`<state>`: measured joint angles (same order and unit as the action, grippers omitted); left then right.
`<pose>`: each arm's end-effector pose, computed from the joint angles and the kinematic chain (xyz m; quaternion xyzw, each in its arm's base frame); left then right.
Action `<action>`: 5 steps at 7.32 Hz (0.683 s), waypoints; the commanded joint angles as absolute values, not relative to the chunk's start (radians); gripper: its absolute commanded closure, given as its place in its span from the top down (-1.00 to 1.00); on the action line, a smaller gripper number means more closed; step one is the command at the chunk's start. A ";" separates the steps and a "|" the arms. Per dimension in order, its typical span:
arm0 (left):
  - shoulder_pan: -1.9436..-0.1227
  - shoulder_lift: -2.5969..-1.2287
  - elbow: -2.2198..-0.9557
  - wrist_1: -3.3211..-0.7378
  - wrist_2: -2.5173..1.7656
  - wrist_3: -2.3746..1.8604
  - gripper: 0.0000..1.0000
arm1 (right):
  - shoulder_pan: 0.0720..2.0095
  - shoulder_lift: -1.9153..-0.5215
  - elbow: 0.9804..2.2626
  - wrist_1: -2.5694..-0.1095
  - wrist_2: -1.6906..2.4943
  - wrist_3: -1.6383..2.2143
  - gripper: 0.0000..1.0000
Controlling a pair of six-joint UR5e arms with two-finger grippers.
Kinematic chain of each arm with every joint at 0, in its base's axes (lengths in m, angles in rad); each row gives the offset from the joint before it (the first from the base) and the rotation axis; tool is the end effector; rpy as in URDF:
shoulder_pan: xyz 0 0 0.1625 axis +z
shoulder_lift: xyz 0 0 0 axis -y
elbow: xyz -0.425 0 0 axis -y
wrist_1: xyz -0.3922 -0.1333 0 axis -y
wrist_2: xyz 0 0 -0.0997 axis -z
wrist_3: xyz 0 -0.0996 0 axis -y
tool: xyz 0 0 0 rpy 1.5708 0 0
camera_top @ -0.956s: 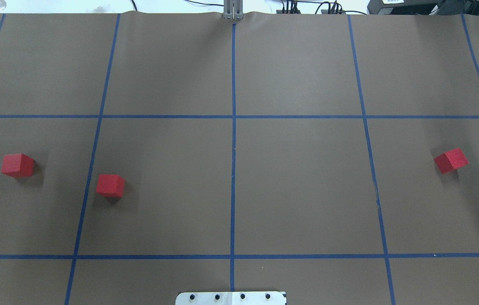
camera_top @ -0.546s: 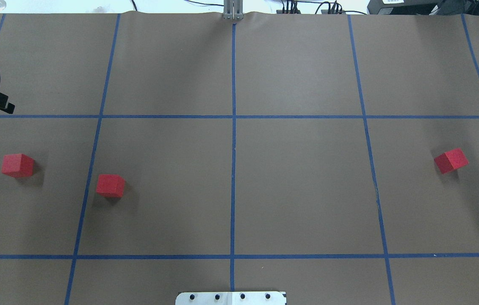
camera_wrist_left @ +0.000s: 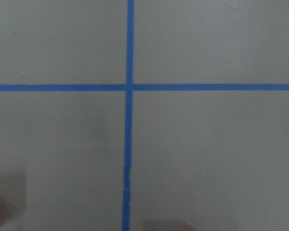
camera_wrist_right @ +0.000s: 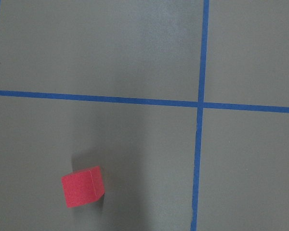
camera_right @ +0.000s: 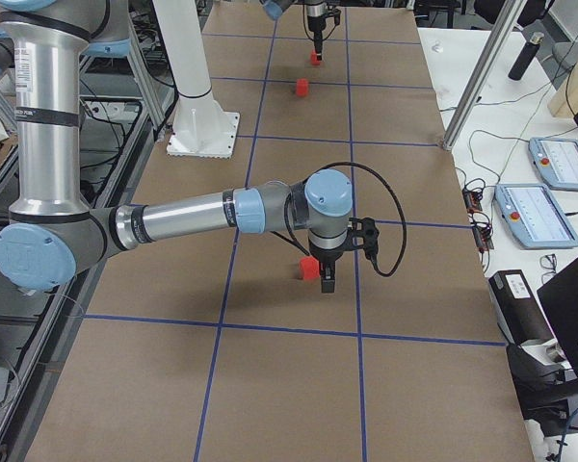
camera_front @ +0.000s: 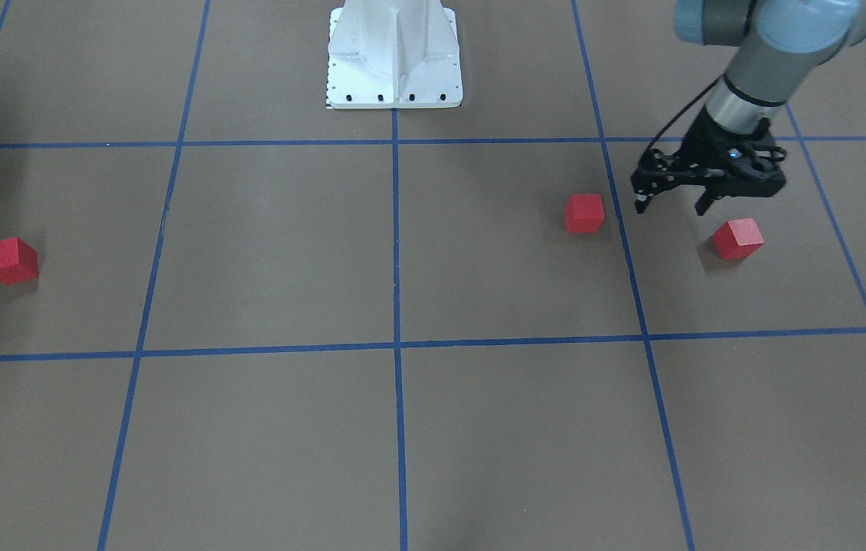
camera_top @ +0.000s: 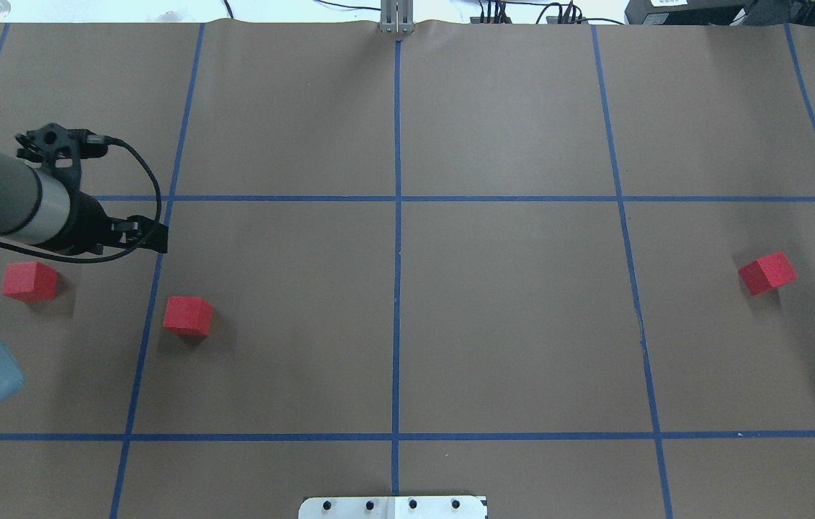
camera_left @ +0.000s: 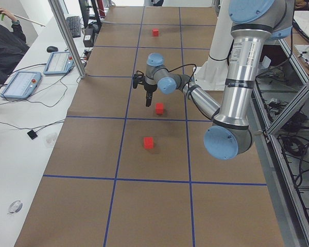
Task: Form red blocks into L shape at center
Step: 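Reach the left gripper down over the red cube nearest the center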
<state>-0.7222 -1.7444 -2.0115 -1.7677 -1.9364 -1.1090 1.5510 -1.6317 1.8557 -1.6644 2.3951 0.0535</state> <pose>0.3331 -0.4237 0.3468 0.0779 0.4152 -0.0462 0.9052 0.0510 -0.4653 0.5537 0.0450 -0.4016 -0.0107 0.9146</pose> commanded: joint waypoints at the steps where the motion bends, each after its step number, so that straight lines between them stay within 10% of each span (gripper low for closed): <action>1: -0.634 -1.795 -1.993 -1.729 -1.882 -1.210 0.99 | 1.549 -1.631 1.850 -1.666 2.396 0.054 0.98; 5: -0.598 -1.793 -1.936 -1.723 -1.881 -1.198 0.98 | 1.549 -1.631 1.847 -1.666 2.396 0.054 0.98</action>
